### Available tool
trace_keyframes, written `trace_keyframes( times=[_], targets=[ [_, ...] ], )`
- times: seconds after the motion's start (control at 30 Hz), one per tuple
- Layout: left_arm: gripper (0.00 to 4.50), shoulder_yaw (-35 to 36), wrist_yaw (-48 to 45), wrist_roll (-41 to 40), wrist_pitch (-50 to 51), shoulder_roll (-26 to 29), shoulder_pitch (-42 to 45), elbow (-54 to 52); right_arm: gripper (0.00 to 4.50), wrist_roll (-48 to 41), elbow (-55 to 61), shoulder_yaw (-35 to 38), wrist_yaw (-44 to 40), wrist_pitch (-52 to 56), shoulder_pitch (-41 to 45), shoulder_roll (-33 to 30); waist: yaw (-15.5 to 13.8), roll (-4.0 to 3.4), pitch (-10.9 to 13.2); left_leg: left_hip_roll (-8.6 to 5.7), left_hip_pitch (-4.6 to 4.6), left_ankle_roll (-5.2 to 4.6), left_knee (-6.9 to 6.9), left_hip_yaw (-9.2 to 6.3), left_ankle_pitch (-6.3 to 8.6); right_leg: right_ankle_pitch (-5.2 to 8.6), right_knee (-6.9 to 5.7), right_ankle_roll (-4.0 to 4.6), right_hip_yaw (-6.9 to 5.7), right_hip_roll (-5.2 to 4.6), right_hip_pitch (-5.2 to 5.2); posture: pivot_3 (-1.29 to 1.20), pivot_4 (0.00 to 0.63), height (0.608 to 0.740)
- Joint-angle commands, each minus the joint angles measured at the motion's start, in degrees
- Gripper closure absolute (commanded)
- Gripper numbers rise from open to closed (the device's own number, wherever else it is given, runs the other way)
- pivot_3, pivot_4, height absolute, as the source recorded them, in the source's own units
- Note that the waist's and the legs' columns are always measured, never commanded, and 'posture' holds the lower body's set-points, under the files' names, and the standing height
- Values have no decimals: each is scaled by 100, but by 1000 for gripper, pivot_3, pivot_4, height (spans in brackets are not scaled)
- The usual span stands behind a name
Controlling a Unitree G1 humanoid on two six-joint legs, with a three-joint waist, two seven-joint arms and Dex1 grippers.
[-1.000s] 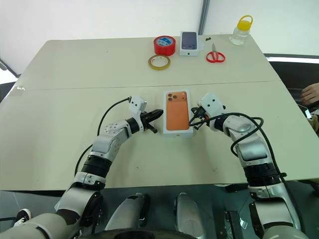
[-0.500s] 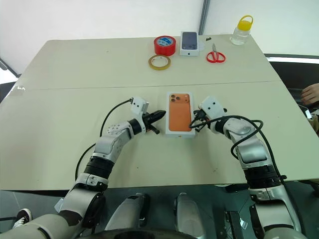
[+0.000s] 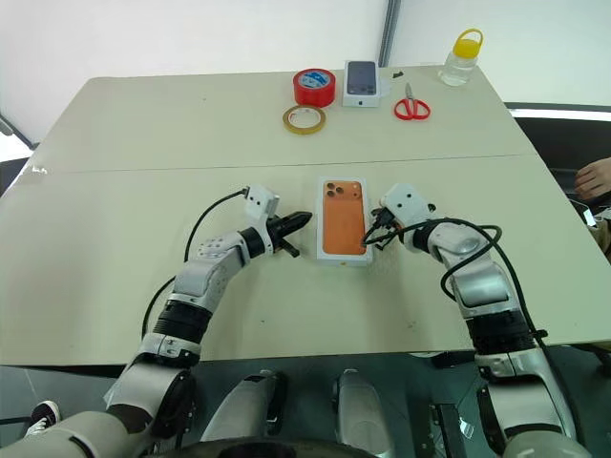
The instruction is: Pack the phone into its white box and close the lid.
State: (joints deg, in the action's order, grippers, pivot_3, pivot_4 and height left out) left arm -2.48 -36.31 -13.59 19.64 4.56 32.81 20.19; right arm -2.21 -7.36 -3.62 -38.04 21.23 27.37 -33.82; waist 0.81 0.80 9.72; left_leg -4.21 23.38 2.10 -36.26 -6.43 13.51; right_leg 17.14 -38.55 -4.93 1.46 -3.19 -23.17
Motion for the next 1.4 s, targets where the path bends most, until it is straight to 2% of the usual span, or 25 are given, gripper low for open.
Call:
trace_keyframes(
  times=[0.03, 0.17, 0.33, 0.43, 0.57, 0.73, 1.0, 1.17, 1.23, 1.3, 1.4],
  targets=[
    [4500, 249, 18, -261, -72, -33, 442, -45, 4462, 21, -154, 252, 131, -250, 434, -83, -7, 0, 0, 0, 0, 10, 0, 0, -6, 0, 0, 0, 0, 0, 0, 0, 150, 740],
    [4500, 393, 67, -311, -280, -158, 996, 433, 4462, -237, -323, 406, 223, -99, 824, 167, -2, 1, 0, 0, 1, 19, -1, 1, -11, 0, 0, 0, -1, 0, 1, 0, 150, 740],
    [4500, 338, 103, -60, -983, -429, 1718, 1597, 4462, -163, -353, 79, 119, -159, 895, 435, 5, 2, 0, 0, 1, 19, -1, 2, -11, 0, 1, -1, -2, 0, 1, 0, 150, 740],
    [4500, 127, 118, 238, -1268, -468, 1772, 2135, 4462, 70, -333, -206, 65, -129, 691, 413, 11, 1, 0, 0, 1, 22, -1, 5, -13, 0, 1, -1, -1, 0, -1, 0, 150, 740],
    [4500, -304, 5, 692, -1356, -339, 1497, 2346, 4462, 232, -68, -484, -122, -18, 310, 271, 25, 0, -1, -1, 1, 22, -1, 5, -13, 0, -1, -1, 0, 0, -2, 0, 150, 740],
    [4500, -331, -262, 585, -1028, -125, 942, 1676, 4462, 171, 382, -437, -361, 225, -118, 2, 15, 5, -15, 0, -8, 20, -4, 1, -12, 0, -10, -1, 2, 2, 6, 0, 150, 740],
    [4500, -532, -918, 59, -46, 141, -75, -373, 4462, -442, 1229, -134, -1060, 510, -659, -377, -4, 6, -19, 0, -8, -2, -4, -1, 1, 0, -6, -1, 4, 0, 10, 0, 150, 740],
    [4500, -333, -959, -398, 657, 290, -414, -1298, 4462, -888, 1552, 97, -1279, 732, -770, -408, 1, 7, -18, 0, -6, -5, -4, -6, 3, 0, -4, -1, 5, 0, 10, 0, 150, 740],
    [3939, -68, -860, -520, 680, 476, -464, -1599, 3932, -1532, 1477, 523, -1319, 1349, -552, -269, 12, 7, -17, 0, -6, -5, -5, -5, 3, 0, -4, -1, 5, 0, 10, 0, 150, 740],
    [3119, 205, -826, -589, 680, 831, -506, -1920, 3107, -1650, 1512, 603, -1451, 1247, -463, -353, 33, 6, -16, 3, -6, -5, -4, -5, 3, 0, -5, 0, 6, 1, 7, 0, 150, 740],
    [1467, 536, -964, -743, 803, 1489, -679, -2257, 1462, -1736, 1343, 746, -1511, 1033, -338, -406, 41, 5, -16, 7, -7, -5, 1, -5, 3, 0, -8, 1, 7, 6, 3, 0, 150, 740]
  ],
)
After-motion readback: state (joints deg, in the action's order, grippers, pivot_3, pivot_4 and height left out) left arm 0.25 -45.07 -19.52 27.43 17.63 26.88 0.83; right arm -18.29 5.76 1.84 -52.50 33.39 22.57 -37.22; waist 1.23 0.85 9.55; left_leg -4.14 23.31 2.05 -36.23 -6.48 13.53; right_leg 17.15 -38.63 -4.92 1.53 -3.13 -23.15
